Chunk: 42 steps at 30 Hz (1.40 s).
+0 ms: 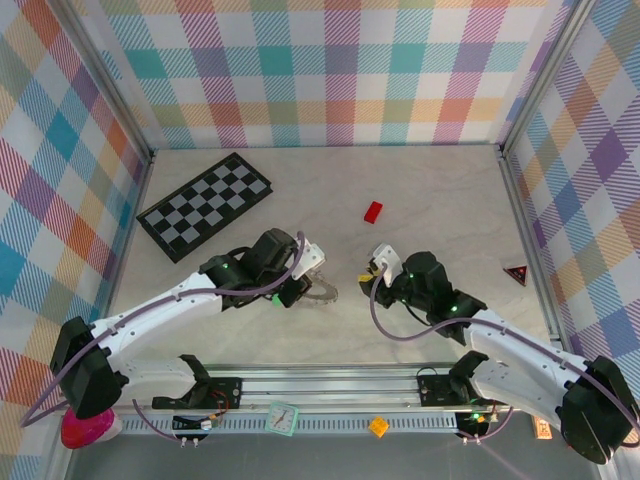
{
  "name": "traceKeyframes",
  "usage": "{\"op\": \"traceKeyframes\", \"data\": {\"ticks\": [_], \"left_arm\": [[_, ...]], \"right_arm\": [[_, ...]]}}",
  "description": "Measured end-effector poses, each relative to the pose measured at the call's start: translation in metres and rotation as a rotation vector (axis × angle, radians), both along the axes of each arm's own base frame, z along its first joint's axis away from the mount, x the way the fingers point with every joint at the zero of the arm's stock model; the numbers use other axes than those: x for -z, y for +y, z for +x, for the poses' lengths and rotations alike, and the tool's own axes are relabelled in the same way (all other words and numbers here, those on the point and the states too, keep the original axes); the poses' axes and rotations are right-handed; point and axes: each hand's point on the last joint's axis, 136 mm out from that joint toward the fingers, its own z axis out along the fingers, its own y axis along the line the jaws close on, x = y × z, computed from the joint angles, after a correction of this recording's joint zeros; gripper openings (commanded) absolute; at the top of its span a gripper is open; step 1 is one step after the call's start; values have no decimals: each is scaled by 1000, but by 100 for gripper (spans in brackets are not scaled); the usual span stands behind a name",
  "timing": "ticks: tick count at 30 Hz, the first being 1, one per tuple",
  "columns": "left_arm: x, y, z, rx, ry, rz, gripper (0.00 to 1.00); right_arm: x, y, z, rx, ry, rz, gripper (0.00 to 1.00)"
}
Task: Put the keys on the keyring
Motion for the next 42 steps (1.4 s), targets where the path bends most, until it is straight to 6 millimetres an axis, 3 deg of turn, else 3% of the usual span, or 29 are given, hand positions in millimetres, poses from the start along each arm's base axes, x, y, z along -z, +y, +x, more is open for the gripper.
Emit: {"op": "traceKeyframes", "data": {"ticks": [6, 13, 20, 25, 32, 35, 38, 42], "left_arm": [[17, -12, 5, 24, 30, 11, 0], [13, -24, 8, 45, 34, -22, 0], [23, -42, 15, 70, 73, -28, 0], [33, -57, 20, 85, 121, -27, 0], [63, -81, 22, 108, 211, -11, 0], [71, -90, 21, 123, 234, 0, 27], [74, -97, 23, 119, 243, -15, 45], [67, -103, 28, 99, 229, -61, 55]], "right_arm": [[10, 0, -6, 13, 116, -8, 34], [25, -3, -7, 77, 238, -5, 30], [22, -11, 2, 170, 265, 7, 30], [18, -27, 9, 270, 258, -1, 29], [6, -55, 12, 402, 226, 10, 28], [6, -61, 11, 426, 233, 9, 28], [11, -63, 9, 436, 255, -1, 29], [20, -63, 5, 442, 298, -19, 30]]}}
